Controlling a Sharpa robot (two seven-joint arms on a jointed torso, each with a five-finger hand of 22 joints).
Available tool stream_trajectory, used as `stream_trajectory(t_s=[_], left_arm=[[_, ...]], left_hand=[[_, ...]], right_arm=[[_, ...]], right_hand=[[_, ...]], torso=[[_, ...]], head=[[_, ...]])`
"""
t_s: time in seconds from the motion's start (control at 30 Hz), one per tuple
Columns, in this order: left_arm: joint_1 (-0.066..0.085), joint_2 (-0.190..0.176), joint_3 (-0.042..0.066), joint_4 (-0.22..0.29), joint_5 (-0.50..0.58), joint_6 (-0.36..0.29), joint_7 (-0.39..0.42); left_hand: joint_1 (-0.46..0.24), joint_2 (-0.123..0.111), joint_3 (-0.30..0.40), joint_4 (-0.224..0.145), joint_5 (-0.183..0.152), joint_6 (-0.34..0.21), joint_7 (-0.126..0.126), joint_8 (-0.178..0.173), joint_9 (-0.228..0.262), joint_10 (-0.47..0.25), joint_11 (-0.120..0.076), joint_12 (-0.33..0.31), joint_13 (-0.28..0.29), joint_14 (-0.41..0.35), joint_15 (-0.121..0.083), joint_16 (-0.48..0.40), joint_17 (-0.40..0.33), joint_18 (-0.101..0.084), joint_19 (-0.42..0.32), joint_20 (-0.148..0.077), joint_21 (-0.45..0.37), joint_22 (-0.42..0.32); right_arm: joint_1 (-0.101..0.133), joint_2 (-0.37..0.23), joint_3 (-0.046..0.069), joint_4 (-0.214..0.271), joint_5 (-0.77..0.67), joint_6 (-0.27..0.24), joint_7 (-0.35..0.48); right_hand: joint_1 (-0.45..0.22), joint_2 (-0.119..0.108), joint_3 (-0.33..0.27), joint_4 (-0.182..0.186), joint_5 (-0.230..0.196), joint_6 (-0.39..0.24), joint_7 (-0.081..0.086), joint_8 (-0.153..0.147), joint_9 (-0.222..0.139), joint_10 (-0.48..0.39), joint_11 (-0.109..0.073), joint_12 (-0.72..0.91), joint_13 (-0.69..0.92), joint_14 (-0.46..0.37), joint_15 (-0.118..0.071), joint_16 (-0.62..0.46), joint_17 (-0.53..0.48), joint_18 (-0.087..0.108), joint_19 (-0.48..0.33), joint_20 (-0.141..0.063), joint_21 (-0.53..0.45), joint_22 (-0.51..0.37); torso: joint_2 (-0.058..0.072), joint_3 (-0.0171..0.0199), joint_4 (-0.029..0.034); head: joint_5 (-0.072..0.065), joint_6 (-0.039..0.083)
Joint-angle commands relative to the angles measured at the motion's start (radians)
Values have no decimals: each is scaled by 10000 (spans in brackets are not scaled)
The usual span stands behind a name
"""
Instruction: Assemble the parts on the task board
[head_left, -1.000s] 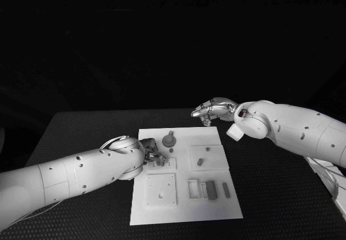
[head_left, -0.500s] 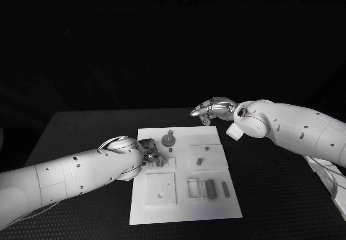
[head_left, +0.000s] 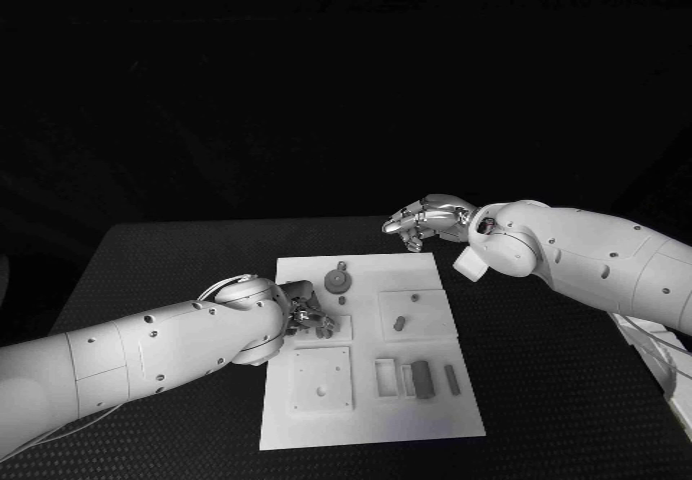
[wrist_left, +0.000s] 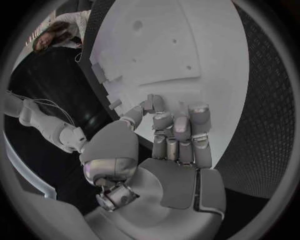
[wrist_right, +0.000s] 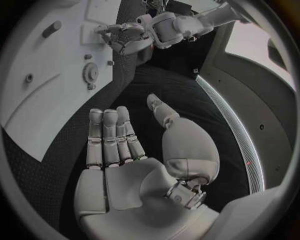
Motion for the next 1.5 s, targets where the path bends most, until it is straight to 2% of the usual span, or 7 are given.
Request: stream_trajectory(t_s=[0.03, 0.27, 0.47, 0.77, 1.07, 1.2, 1.5], left_arm=[[-11, 19, -10, 34, -270, 460, 99], [-11, 39, -13, 78, -923, 338, 145], [-12, 11, -16, 125, -1298, -122, 460], [-13, -192, -15, 363, -1686, -834, 1161], [-12, -471, -5, 626, -2392, -1204, 1505], [-10, -437, -15, 565, -2952, -1174, 1621], [-14, -293, -42, 398, -3875, -1300, 1627]], left_hand=[[383, 134, 1253, -1309, 70, -64, 47, -55, 1, -25, 70, -40, -13, 5, -71, -61, -1, 680, 10, -19, 41, 164], [463, 94, 1322, -1365, 93, -93, 63, -77, 8, -69, 86, -37, -4, -24, -56, -68, -2, 679, -7, -27, 21, 158], [555, 78, 1370, -1398, 87, -81, 61, -74, 20, -71, 85, -25, 1, -22, -52, -61, 1, 675, 3, -31, 23, 159], [723, 91, 1434, -1416, -31, -64, 56, -75, 38, -63, 79, -21, -3, -4, -53, -56, -5, 666, 28, -34, 28, 159], [791, 78, 1450, -1421, -46, -46, 49, -74, 43, -50, 72, -21, -6, 13, -55, -53, -8, 663, 46, -36, 34, 160], [806, 55, 1450, -1419, -53, -41, 48, -75, 44, -45, 70, -22, -8, 18, -56, -53, -10, 660, 51, -35, 35, 159], [788, -109, 1438, -1279, -91, -46, 60, -109, 33, -40, 83, -59, -36, 15, -47, -82, -29, 638, 45, -21, 8, 145]], right_arm=[[-4, -7, 5, 12, -39, 140, 62], [-4, 0, 5, 11, -39, 137, 62], [-4, 1, 5, 9, -39, 138, 64], [-4, -11, 5, 8, -39, 143, 68], [-4, -37, 5, 18, -39, 145, 62], [-4, -41, 5, 17, -39, 140, 59], [-4, -33, 5, 16, -39, 132, 60]], right_hand=[[-48, 11, 0, 1, -57, 2, 53, -51, -14, -67, -1, 67, -10, -52, -3, 65, -10, 133, 44, 42, -50, 17], [-51, 11, -1, 4, -57, 2, 53, -51, -15, -68, -1, 69, -13, -52, -3, 66, -12, 133, 44, 43, -51, 18], [-56, 10, -2, 7, -58, 2, 54, -51, -15, -68, -1, 70, -16, -53, -3, 66, -13, 133, 44, 43, -52, 18], [-64, 10, -4, 13, -58, 1, 54, -52, -15, -69, 0, 72, -20, -54, -2, 68, -16, 133, 44, 44, -53, 18], [-73, 10, -7, 20, -58, 2, 54, -52, -16, -70, 0, 74, -23, -54, -2, 69, -18, 133, 45, 45, -54, 18], [-76, 11, -7, 23, -58, 2, 55, -52, -16, -70, 0, 75, -24, -55, -2, 69, -19, 133, 45, 45, -54, 19], [-85, 7, -10, 29, -58, 1, 54, -52, -16, -71, 0, 76, -27, -55, -2, 70, -21, 133, 45, 46, -55, 19]], torso=[[4, -1, 0], [4, -6, -5], [7, -5, -8], [6, -5, -5], [4, -6, 2], [-1, 1, 3], [0, -12, 8]], head=[[12, -4], [18, 11], [25, 24], [15, 19], [-2, 0], [-11, 9], [-3, 7]])
